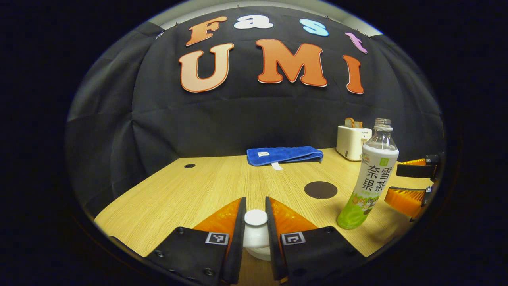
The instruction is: Open the teacup lid with one hand, grasp the water bottle and pour water into the teacup with the other hand; after pouring, place the water bottle on the coaster and then close the teacup lid.
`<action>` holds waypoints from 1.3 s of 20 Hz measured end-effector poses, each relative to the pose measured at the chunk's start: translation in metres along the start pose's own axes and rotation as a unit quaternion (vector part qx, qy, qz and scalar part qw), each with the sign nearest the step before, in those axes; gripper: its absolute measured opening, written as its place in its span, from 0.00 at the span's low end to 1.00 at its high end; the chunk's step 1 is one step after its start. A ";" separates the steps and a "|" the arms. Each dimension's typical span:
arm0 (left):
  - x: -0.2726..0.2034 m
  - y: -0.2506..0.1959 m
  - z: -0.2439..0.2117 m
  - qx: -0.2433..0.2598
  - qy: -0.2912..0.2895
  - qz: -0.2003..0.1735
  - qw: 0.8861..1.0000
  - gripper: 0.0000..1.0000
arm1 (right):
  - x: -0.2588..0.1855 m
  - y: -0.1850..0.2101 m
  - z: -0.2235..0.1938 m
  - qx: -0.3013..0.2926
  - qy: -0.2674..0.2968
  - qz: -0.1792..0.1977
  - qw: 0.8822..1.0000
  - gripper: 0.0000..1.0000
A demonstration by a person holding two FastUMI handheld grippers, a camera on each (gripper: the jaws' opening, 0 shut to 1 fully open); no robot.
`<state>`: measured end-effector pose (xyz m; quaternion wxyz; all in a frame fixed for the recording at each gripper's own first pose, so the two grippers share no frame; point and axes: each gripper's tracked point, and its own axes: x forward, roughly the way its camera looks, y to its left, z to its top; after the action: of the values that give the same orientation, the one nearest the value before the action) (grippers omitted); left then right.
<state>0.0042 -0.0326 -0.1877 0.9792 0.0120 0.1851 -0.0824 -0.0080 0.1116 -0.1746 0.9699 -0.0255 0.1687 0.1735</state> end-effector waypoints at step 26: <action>-0.024 0.086 -0.015 -0.031 -0.013 0.063 0.997 0.34 | 0.056 0.027 -0.001 -0.058 0.029 -0.002 0.998 0.66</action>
<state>-0.0092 0.0564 -0.1932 0.9846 -0.0075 0.1740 -0.0145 0.0314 0.1551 -0.1939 0.9617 -0.0872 0.1868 0.1804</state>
